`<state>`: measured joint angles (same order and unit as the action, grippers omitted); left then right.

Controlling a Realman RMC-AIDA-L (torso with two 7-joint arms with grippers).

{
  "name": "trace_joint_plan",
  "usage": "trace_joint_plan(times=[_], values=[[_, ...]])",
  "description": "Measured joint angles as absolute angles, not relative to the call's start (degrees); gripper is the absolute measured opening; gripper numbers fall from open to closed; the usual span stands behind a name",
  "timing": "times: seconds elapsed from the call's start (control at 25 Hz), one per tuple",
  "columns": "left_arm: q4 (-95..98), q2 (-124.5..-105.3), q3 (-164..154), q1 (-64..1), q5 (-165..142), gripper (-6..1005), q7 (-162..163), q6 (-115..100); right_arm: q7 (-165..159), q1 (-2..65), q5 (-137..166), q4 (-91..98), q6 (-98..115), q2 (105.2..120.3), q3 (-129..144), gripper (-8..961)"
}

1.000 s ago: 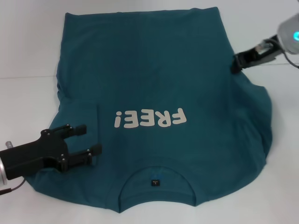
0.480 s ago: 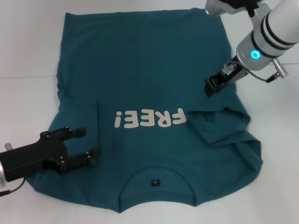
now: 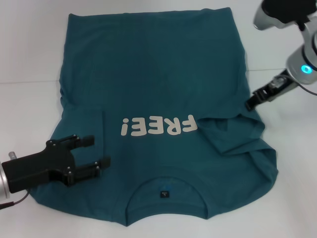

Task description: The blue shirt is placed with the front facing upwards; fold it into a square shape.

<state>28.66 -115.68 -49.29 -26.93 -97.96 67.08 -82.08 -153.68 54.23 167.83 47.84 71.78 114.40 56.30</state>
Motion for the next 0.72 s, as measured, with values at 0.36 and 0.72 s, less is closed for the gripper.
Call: trace_joint_plan(times=[0.36,0.72], values=[[28.62,-116.12,-49.41,-26.9,-98.2,766,66.82,-82.06,-152.89,49.79,167.58,48.81,66.97,114.79,56.05,686],[28.66,-116.35,-49.39,-26.97,-98.88,765,66.8,-81.85,-153.16,50.67,167.8,42.94,60.77,116.19,56.42,678]])
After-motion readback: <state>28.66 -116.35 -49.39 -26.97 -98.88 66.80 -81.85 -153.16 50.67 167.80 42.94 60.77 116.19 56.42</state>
